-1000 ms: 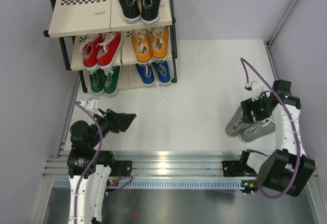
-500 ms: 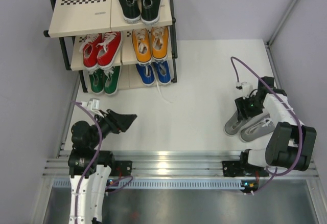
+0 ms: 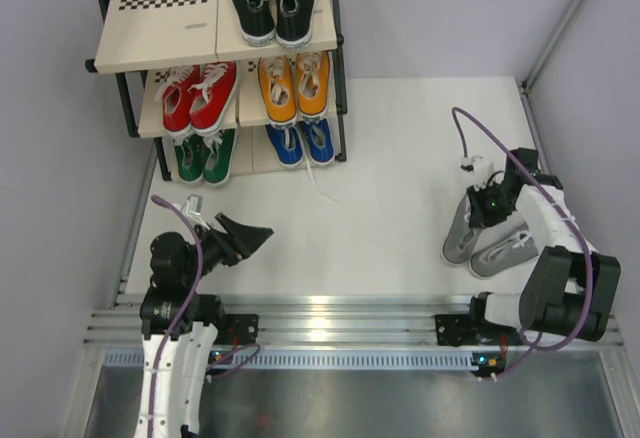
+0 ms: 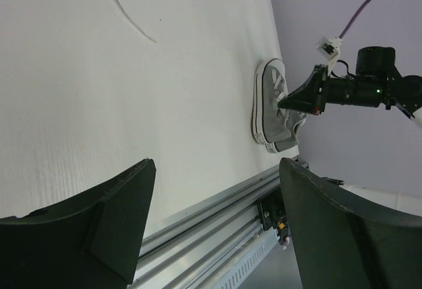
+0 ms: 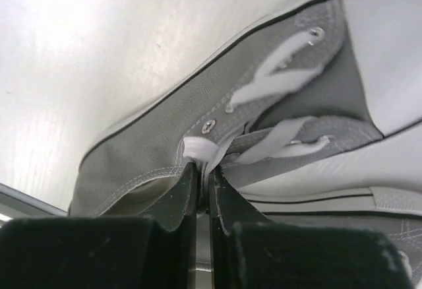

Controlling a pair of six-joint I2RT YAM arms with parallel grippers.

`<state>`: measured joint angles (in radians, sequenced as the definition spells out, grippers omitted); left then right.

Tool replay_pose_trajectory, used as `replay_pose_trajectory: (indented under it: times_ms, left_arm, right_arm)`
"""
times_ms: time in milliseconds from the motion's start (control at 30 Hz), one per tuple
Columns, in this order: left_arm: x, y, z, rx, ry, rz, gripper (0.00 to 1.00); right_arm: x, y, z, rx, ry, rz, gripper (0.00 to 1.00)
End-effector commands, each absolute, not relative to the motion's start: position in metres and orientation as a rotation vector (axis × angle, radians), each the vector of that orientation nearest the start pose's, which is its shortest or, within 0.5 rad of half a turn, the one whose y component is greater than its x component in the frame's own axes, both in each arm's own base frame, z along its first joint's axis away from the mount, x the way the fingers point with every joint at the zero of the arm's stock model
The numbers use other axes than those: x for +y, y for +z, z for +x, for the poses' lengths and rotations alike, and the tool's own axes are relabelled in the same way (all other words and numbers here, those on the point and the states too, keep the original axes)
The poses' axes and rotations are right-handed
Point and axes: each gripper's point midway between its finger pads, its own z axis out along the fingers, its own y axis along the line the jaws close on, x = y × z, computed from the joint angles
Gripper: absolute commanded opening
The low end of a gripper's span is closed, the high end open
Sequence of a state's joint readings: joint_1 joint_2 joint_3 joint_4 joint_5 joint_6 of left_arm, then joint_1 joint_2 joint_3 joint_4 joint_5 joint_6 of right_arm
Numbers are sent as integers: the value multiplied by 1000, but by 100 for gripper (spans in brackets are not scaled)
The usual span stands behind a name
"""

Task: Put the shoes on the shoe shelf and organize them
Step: Pick up the shoe at the center of the board, then place the shoe at the center of the board.

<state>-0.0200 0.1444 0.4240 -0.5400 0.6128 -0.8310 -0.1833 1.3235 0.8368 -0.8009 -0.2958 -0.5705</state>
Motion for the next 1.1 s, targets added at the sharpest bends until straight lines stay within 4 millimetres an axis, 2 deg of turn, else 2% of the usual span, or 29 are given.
replay_pose_trajectory:
  times_ms: [0,133,267,467,567,700,767,833,900,933,967,1000,1033,1067]
  left_arm:
    - [-132,200,164,1932,-1175,-353,82]
    - [-132,204,169,1961,-1164,-338,82]
    - [-131,204,176,1999,-1135,-314,82]
    - [-133,204,185,2043,-1132,-305,82]
    - [-134,205,187,2045,-1138,-310,81]
    - [-136,201,189,2062,-1139,-320,81]
    - [-140,201,194,2065,-1141,-325,81]
    - [-149,205,196,2064,-1145,-284,81]
    - [-153,200,209,2083,-1077,-314,81]
    - [-172,203,202,2103,-1095,-239,81]
    - [-177,200,215,2100,-1040,-266,81]
    - [-188,199,215,2104,-1044,-241,81]
    - [-211,192,209,2155,-1069,-196,81]
    - [-222,196,213,2129,-1078,-186,81]
  right_arm:
    - [32,121,271,2369,404,-748,0]
    - [77,153,270,2245,565,-830,0]
    - [132,170,266,2139,759,-951,0]
    - [184,175,262,2065,931,-1037,0]
    - [197,175,260,2028,983,-1057,0]
    - [209,163,257,2038,1006,-1054,0]
    - [218,164,263,2003,992,-1057,0]
    - [223,163,269,2005,1013,-991,0]
    - [226,159,272,2022,1041,-930,0]
    - [227,160,275,2018,1045,-907,0]
    - [231,166,283,1969,1041,-893,0]
    - [232,160,280,2008,1079,-825,0]
    - [233,162,285,2004,1079,-779,0]
    - [236,167,292,1964,1077,-763,0]
